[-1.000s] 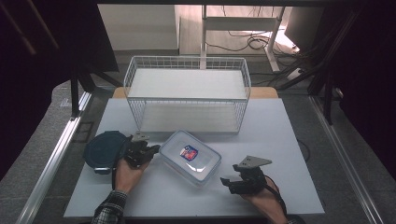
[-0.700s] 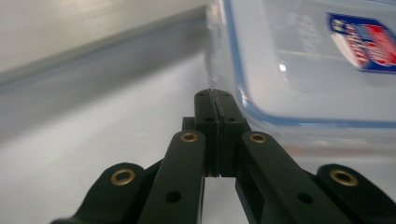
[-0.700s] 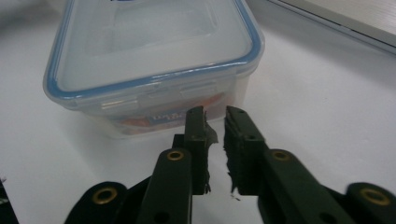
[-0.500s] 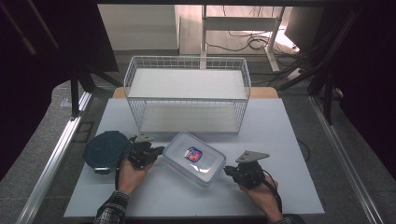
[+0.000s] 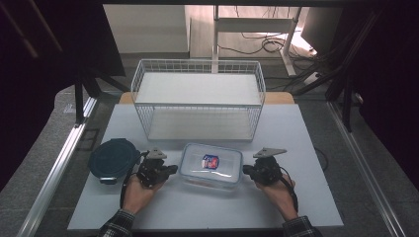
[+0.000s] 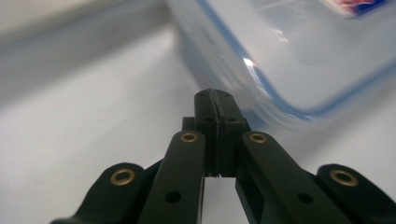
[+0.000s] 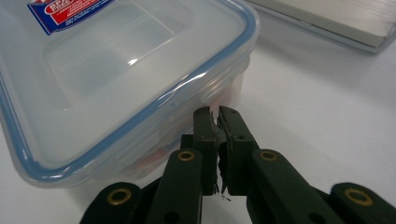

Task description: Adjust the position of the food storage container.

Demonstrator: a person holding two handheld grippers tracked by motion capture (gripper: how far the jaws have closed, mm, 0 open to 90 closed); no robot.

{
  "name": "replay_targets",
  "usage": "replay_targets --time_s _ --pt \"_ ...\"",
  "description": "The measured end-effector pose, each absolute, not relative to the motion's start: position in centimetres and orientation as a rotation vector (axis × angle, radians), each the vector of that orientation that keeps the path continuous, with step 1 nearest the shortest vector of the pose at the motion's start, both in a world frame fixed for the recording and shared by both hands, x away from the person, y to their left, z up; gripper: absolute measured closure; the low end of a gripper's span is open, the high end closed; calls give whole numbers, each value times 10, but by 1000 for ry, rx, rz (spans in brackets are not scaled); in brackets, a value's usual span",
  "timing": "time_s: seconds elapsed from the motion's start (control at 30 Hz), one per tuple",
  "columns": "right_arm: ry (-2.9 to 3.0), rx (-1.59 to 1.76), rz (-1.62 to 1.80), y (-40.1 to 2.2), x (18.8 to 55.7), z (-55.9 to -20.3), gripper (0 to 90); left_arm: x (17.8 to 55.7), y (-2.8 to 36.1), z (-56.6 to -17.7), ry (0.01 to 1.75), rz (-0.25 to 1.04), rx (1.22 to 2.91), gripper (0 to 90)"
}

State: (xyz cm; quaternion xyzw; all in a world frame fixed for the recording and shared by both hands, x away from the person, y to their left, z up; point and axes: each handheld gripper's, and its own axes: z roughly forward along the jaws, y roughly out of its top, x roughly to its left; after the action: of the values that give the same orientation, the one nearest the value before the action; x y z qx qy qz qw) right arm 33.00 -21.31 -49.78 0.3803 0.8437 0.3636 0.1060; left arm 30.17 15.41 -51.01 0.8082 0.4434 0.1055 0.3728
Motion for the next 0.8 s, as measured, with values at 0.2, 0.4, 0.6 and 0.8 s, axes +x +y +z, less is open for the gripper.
replay_targets --time_s 0.2,0.4,0.6,0.8 --pt "2480 1086 1047 -203 334 -498 890 311 156 -515 1147 231 2051 899" --pt "2501 1087 1059 -199 330 -499 893 289 159 -514 1150 204 2065 900" --pt "2534 1067 1046 -196 314 -498 893 271 160 -513 1151 209 2079 900" --pt "2552 1032 1022 -195 304 -496 894 271 160 -514 1167 227 2065 900"
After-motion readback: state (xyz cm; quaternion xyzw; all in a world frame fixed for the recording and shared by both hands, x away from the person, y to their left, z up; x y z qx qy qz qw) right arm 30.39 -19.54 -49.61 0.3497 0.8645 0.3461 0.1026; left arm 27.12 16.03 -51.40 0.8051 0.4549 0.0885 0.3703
